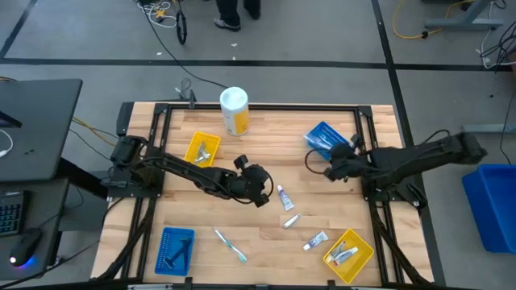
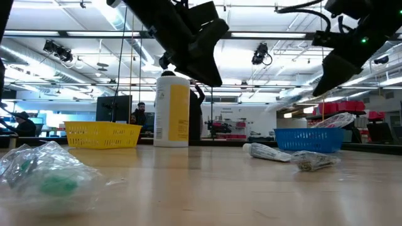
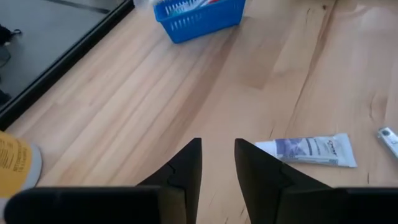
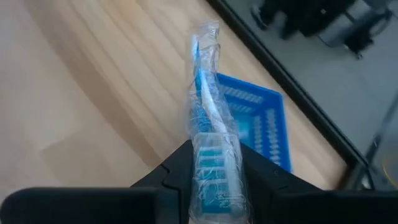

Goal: Pick & Place Travel size toiletries
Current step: Put the blue toothbrush into the top blue bin

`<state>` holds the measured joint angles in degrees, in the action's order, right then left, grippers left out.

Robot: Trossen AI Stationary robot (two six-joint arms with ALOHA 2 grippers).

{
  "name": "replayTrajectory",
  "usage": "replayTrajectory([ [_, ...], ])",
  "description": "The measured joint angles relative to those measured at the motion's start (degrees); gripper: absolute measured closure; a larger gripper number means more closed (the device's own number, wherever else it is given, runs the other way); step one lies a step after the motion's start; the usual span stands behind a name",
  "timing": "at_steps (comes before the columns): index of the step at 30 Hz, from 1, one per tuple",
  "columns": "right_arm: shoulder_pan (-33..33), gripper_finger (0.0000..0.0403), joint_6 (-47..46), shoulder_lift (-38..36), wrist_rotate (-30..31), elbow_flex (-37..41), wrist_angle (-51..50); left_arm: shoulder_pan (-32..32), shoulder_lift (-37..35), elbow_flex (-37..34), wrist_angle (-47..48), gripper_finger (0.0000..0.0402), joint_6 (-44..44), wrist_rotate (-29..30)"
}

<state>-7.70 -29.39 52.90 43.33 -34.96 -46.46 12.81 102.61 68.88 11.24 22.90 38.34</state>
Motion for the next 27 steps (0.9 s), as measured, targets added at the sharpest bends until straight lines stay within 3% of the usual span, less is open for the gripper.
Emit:
replayTrajectory([
  [6, 3.1, 0.0305, -6.6, -0.6, -5.9, 0.0, -8.0, 0.0, 0.0, 0.0, 0.3, 0.0301, 0.0, -0.4],
  [13, 5.2, 0.0305, -8.7, 0.0, -6.0, 0.0, -8.5, -0.1, 0.0, 0.0, 0.5, 0.0301, 0.0, -0.4],
  [18, 7.0, 0.0305, -15.3, 0.0, -7.9, 0.0, -12.2, -0.1, 0.0, 0.0, 0.6, 0.0301, 0.0, -0.4],
  [27, 8.9, 0.0296, -12.9, 0.2, -9.6, 0.0, -9.7, -0.2, 0.1, 0.0, 0.5, 0.0301, -1.8, -0.4],
])
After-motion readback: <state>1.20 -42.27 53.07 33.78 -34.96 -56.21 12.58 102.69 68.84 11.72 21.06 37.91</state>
